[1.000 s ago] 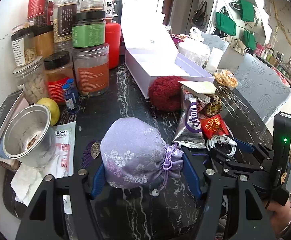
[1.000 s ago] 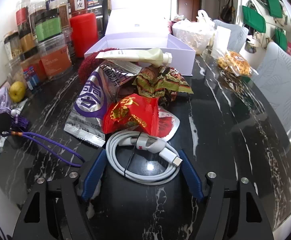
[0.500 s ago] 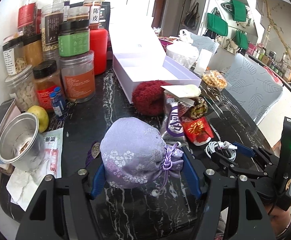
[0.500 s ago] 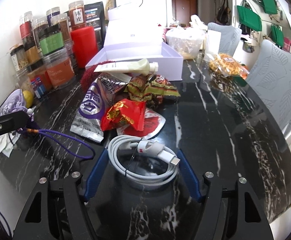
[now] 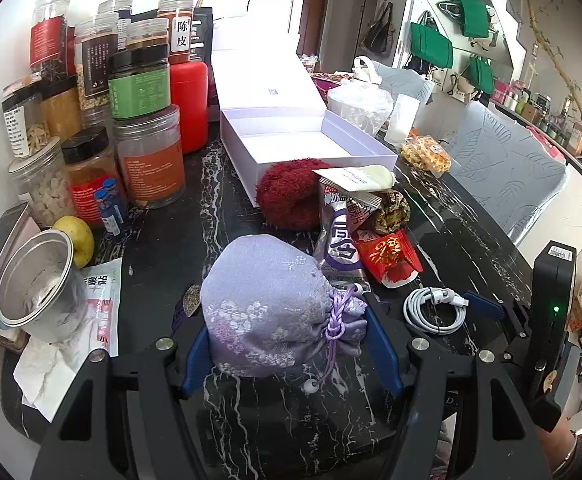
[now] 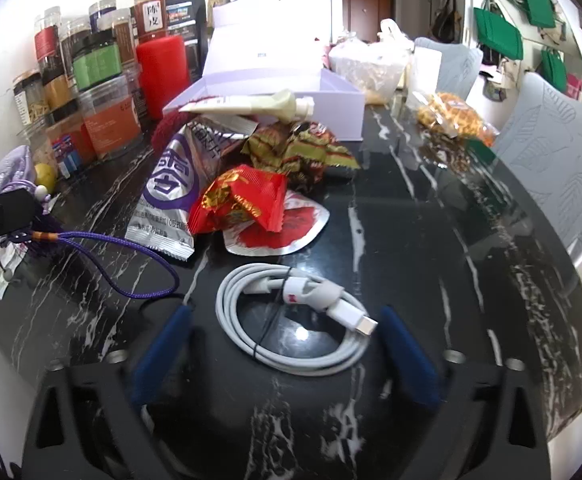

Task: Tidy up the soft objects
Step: 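Close the right gripper on the coiled white cable while the left gripper holds the sachet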

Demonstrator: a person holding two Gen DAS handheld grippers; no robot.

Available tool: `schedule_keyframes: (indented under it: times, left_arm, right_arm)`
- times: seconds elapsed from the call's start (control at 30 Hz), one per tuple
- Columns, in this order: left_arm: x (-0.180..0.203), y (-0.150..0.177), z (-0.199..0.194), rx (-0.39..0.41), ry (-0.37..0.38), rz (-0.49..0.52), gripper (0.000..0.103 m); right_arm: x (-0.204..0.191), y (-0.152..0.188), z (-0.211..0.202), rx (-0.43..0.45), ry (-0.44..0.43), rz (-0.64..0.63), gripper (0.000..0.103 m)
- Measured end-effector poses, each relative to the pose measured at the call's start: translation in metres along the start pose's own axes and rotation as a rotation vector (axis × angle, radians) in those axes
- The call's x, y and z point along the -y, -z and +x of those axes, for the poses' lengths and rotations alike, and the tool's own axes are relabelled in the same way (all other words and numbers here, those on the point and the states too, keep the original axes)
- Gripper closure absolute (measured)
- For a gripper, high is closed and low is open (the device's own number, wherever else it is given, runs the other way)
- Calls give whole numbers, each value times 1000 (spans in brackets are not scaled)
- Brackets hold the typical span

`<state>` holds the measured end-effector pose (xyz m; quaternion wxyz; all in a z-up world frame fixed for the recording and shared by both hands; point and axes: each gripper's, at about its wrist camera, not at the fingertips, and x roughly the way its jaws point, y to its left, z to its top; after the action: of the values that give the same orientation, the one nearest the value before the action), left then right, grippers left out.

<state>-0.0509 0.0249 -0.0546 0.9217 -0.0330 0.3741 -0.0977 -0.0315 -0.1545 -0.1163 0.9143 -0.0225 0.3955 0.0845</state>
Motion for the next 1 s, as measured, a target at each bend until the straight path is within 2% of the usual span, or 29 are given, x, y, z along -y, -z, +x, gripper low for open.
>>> schedule_keyframes:
  times: [0.13, 0.17, 0.2, 0.23, 0.53, 0.7, 0.93, 1.0]
  left_arm:
    - [-3, 1, 1, -4, -10, -4, 37]
    - [-4, 1, 2, -5, -13, -4, 37]
    - [-4, 1, 2, -5, -15, -5, 37]
    - [-5, 1, 2, -5, -14, -7, 37]
    - [-3, 0, 2, -3, 2, -6, 37]
    - [1, -5, 0, 5, 20, -2, 37]
    - [14, -16, -2, 27, 37, 39, 37]
    - [17, -16, -1, 28, 43, 50, 37]
  right_arm:
    - [-4, -1, 5, 12, 38, -14, 6]
    - [-5, -1, 5, 21, 41, -12, 9]
    - [-4, -2, 4, 27, 50, -10, 23]
    - [-4, -3, 3, 36, 57, 1, 26]
    - [4, -6, -1, 24, 32, 35, 30]
    - [8, -9, -13, 38, 35, 38, 40]
    - [14, -6, -14, 43, 30, 38, 41]
    - [14, -3, -16, 51, 30, 39, 37]
